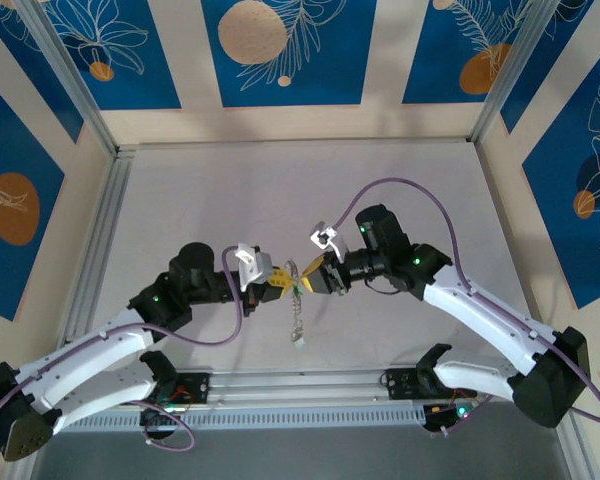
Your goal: Put the keys on the keyring
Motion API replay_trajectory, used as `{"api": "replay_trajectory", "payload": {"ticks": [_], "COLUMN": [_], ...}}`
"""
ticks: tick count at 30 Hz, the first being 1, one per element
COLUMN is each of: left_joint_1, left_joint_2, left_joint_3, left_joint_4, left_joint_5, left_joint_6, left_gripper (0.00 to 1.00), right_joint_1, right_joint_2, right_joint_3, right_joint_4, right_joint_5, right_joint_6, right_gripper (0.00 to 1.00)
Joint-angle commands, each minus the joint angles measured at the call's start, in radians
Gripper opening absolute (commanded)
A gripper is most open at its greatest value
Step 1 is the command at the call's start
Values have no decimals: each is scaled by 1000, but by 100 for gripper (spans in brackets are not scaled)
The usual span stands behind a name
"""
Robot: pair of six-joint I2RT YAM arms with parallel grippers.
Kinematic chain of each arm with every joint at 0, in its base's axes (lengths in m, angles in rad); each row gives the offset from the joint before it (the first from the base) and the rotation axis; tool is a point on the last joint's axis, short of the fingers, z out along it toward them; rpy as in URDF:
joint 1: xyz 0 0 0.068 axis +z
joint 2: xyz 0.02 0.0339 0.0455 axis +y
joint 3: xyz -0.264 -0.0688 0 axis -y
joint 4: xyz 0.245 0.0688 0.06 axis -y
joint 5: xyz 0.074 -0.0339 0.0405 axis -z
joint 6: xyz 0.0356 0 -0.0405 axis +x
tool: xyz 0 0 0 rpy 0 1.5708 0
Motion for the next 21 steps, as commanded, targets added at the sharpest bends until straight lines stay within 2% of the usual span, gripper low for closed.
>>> {"api": "replay_trajectory", "payload": {"ticks": [1, 6, 10, 16, 21], "left_joint_1": [21, 26, 32, 60, 63], "left_joint_2": [10, 67, 100, 106, 81], "left_joint_3": [-54, -116, -156, -180, -191], "left_joint_4": [198, 262, 345, 413, 423], "left_joint_5": [68, 85, 99, 146, 157], "left_joint_6": [-62, -74, -100, -142, -158], "left_gripper": [0, 0, 0, 0, 0], "right_joint_1": [-3, -34, -63, -57, -20], "right_joint_2": [-56, -174, -226, -244, -199], "right_joint_3": [-98, -261, -347, -443, -420], "right_joint_4": [152, 248, 329, 577, 614], "right_joint_5": [53, 127, 80, -136, -219], "right_joint_6": [136, 191, 219, 260, 264], "right_gripper": [26, 38, 42, 43, 40]}}
